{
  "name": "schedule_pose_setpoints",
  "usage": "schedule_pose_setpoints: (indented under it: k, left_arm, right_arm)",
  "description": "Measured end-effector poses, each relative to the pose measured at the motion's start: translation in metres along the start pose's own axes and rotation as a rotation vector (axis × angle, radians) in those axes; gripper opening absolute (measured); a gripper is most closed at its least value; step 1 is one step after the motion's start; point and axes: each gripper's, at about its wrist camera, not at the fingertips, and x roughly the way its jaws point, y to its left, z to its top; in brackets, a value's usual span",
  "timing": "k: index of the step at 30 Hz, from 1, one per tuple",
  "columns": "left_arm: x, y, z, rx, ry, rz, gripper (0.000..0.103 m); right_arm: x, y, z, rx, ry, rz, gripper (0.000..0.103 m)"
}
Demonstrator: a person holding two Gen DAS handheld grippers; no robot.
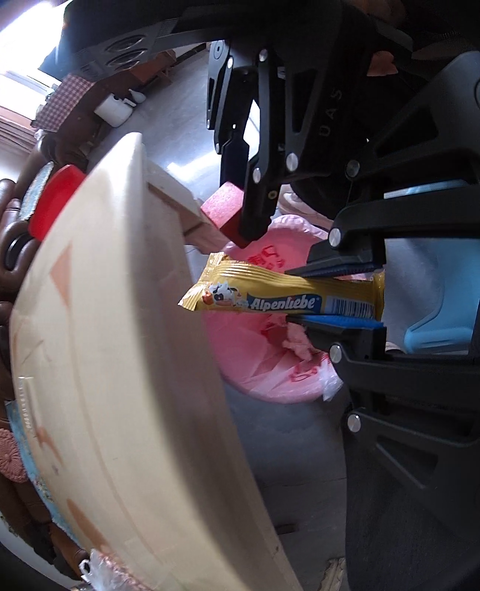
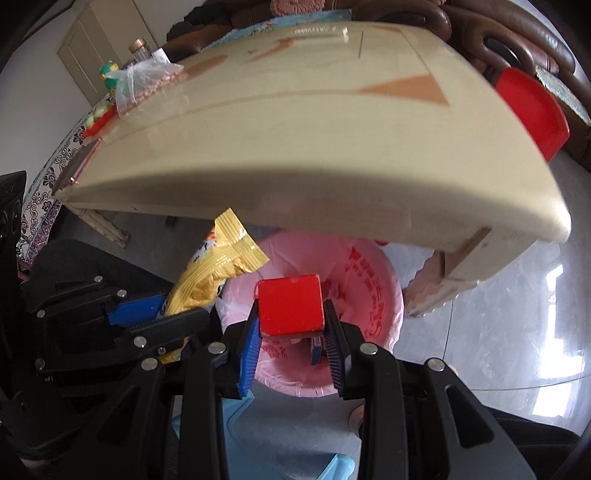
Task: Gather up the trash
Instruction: 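Lift the red cube and candy wrapper and carry them down over the pink bin, then open left gripper dropping the candy wrapper while right gripper drops the red cube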
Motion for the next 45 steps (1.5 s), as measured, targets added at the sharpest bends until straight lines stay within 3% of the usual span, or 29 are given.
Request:
schedule_pose_setpoints:
  k: [8,22,45]
  left_arm:
    - [0.032,0.006,-0.011,-0.035,0.08,-0.015,0.019]
    - [0.093,0.029,-0.024,-0.199,0.275,-0.036,0.019]
    - [0.169,0.048,-0.022,-0.321,0.421,0.002,0.019]
  right_arm:
    - [0.035,-0.014,-0.012,0.029,0.065,-0.008,0.031]
    - [0.089,-0.028,-0.018,0.053,0.166,-0.01,0.031]
    - [0.148,-0.042,-0.022,0.039,0.284,-0.029,0.032]
